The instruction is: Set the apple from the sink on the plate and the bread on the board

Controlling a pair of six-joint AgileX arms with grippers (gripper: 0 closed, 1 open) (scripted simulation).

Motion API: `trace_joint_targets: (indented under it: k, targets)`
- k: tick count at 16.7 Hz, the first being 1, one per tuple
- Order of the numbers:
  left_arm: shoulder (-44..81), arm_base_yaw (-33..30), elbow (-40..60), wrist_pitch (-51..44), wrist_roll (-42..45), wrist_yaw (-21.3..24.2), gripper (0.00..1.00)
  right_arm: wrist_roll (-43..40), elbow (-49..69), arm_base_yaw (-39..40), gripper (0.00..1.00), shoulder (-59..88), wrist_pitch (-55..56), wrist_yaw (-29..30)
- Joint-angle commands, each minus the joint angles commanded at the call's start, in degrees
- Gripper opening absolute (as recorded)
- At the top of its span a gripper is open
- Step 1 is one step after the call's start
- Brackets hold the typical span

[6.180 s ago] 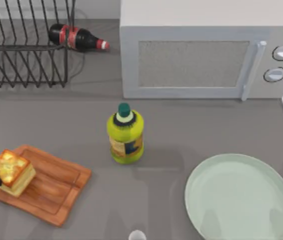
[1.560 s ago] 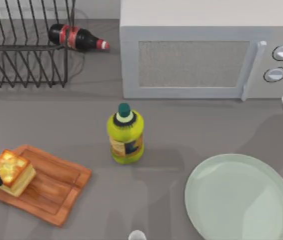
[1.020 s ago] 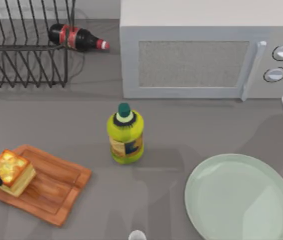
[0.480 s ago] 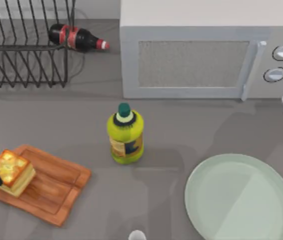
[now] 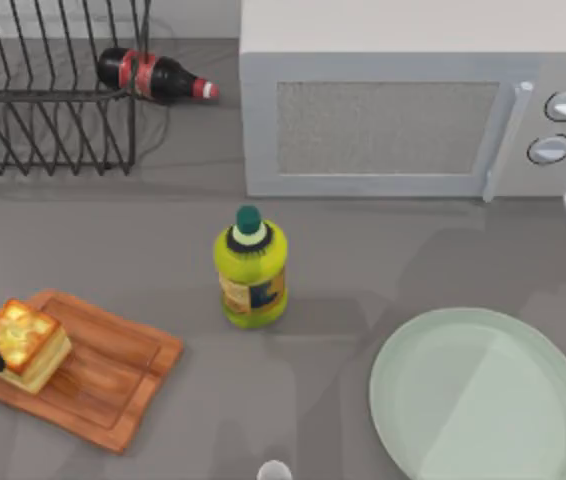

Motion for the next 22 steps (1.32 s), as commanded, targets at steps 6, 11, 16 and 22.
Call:
trace_joint_targets:
  k: [6, 11, 16, 22]
  targets:
    - [0.0, 0.0, 0.0, 0.0, 0.0, 0.0, 1.0, 11.1, -2.7, 6.1, 0.0, -7.9, -4.2, 0.1]
    - [0.0, 0.0, 0.0, 0.0, 0.0, 0.0, 1.0, 23.9, -9.6, 15.2, 0.0, -16.3, -9.2, 0.4]
    - [0.0, 0.0, 0.0, 0.0, 0.0, 0.0, 1.0, 35.7, -16.3, 27.4, 0.0, -23.9, -13.2, 0.7]
    - [0.0, 0.0, 0.0, 0.0, 0.0, 0.0, 1.0, 44.5, -20.8, 42.3, 0.0, -29.7, -14.2, 0.6]
